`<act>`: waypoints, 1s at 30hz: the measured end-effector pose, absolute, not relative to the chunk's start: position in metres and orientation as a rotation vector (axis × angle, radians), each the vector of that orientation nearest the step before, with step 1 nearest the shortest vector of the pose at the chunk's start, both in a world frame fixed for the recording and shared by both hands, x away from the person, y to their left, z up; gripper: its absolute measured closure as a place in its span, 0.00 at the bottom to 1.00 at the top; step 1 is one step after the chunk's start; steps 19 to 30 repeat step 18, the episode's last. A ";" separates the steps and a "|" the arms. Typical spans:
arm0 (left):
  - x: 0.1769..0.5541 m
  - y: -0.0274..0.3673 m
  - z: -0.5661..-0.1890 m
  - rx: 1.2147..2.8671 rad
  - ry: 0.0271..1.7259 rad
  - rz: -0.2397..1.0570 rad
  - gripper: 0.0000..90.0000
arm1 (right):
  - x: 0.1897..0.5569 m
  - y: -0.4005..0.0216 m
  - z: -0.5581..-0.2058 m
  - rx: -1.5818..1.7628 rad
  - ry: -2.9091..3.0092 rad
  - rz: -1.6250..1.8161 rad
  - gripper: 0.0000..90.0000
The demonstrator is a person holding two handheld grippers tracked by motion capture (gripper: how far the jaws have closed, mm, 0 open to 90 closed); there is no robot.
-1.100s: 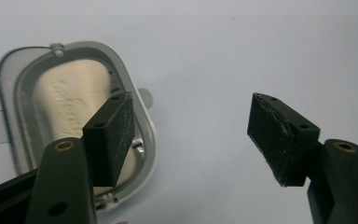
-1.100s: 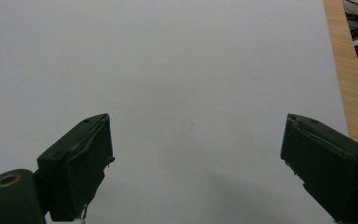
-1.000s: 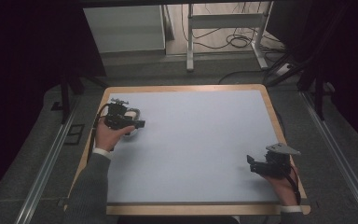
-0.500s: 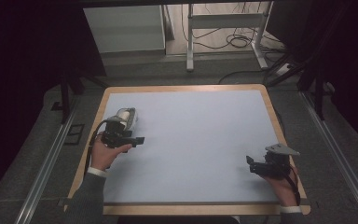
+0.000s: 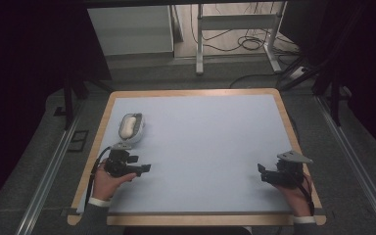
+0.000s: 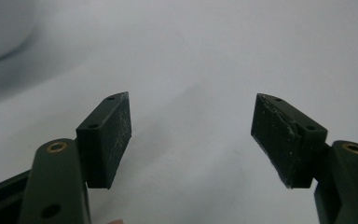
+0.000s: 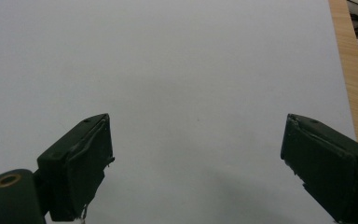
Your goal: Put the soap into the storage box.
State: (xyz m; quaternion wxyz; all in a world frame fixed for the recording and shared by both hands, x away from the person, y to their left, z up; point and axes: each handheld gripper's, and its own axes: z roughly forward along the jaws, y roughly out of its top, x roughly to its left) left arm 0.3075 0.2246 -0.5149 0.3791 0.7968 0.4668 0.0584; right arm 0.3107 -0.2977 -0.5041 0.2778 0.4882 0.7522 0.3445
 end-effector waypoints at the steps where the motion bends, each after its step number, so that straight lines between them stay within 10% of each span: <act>1: 0.307 0.225 -0.517 2.039 1.191 0.147 0.32 | 0.311 -0.298 -0.504 1.311 2.019 0.925 0.10; 30: 0.302 0.225 -0.525 2.047 1.207 0.183 0.30 | 0.309 -0.294 -0.504 1.291 2.022 0.957 0.10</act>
